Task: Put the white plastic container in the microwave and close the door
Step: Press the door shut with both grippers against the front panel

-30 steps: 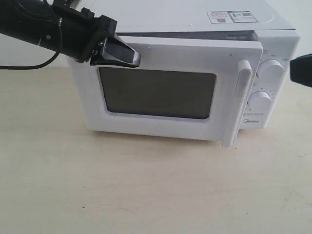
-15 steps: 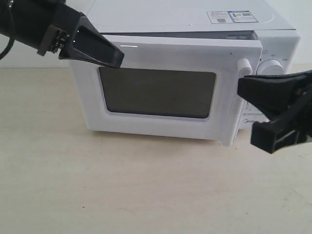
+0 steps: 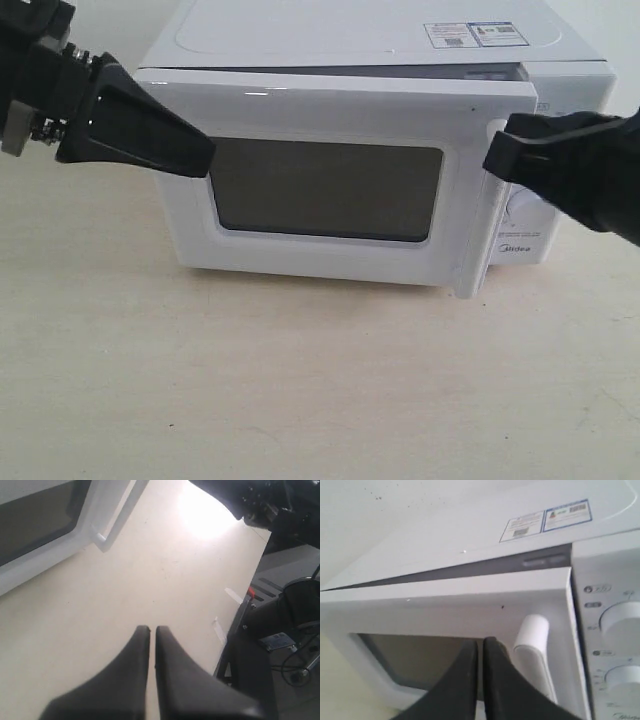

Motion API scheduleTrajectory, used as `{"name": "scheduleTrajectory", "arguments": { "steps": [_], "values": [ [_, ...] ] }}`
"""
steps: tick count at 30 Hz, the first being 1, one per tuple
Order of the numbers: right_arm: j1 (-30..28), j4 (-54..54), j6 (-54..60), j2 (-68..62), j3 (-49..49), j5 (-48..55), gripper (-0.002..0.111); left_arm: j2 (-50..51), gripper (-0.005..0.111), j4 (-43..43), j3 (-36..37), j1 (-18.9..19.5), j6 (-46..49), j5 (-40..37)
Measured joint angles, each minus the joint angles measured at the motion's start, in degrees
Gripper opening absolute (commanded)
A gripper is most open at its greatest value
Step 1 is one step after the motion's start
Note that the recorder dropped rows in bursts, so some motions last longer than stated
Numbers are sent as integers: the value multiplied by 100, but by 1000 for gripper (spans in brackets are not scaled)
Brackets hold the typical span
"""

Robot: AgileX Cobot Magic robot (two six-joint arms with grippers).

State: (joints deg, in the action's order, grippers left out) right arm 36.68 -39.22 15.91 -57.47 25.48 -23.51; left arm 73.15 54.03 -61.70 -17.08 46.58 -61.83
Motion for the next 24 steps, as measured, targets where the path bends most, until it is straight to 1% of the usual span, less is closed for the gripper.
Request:
{"name": "scheduleTrajectory", "arguments": {
  "steps": [4, 8, 11, 13, 18, 24],
  "values": [
    [0, -235, 1029, 0, 0, -379, 0, -110, 4, 2, 39, 0, -36, 0],
    [0, -891, 2470, -17, 11, -873, 0, -220, 4, 17, 144, 0, -46, 26],
    [0, -1415, 3424, -39, 21, -925, 0, -249, 4, 17, 224, 0, -46, 65],
    [0, -1714, 3791, -39, 21, -925, 0, -253, 4, 17, 287, 0, -46, 138],
    [0, -1948, 3823, -48, 10, -951, 0, -253, 4, 40, 421, 0, -46, 327],
    [0, -1515, 3088, -416, 10, -1051, 0, -253, 4, 149, 522, 0, -46, 423]
  ]
}}
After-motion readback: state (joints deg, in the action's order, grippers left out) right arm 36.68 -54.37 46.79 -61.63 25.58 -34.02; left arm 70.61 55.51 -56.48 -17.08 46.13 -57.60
